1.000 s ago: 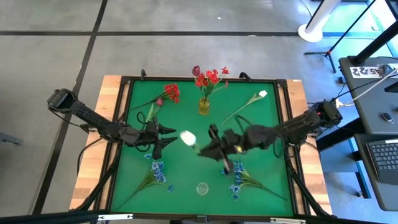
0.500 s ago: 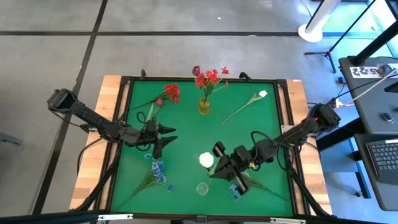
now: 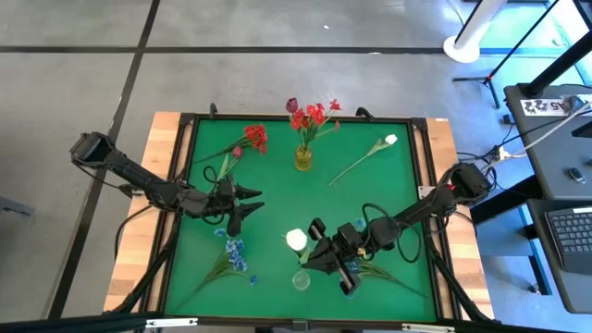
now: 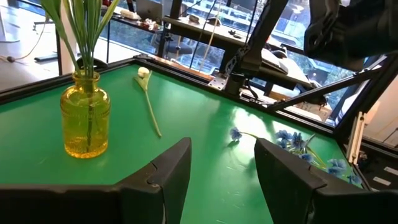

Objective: Sort flowers into vase by color
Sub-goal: Put the bottom white tulip into the transparent vase

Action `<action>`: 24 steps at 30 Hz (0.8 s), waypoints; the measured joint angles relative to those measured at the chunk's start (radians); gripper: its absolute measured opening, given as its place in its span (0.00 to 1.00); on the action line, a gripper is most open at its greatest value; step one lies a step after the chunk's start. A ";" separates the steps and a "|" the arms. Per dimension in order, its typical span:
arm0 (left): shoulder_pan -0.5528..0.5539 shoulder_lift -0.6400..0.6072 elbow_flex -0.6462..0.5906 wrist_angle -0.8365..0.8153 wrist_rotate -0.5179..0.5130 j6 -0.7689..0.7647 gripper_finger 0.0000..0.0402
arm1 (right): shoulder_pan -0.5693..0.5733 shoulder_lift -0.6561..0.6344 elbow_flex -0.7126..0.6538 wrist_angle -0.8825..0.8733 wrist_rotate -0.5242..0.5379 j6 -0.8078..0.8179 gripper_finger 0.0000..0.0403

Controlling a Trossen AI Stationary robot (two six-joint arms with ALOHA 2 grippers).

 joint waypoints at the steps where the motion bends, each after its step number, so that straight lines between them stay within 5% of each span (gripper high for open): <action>1: 0.000 0.000 0.000 -0.001 0.000 0.000 0.43 | 0.000 0.000 0.000 -0.011 0.002 0.000 0.01; 16: 0.000 0.000 0.000 -0.004 0.000 -0.003 0.43 | -0.022 0.000 0.000 -0.338 0.138 -0.006 0.11; 24: 0.000 0.000 0.000 -0.004 0.000 -0.004 0.43 | -0.021 -0.009 0.000 -0.376 0.058 0.000 0.32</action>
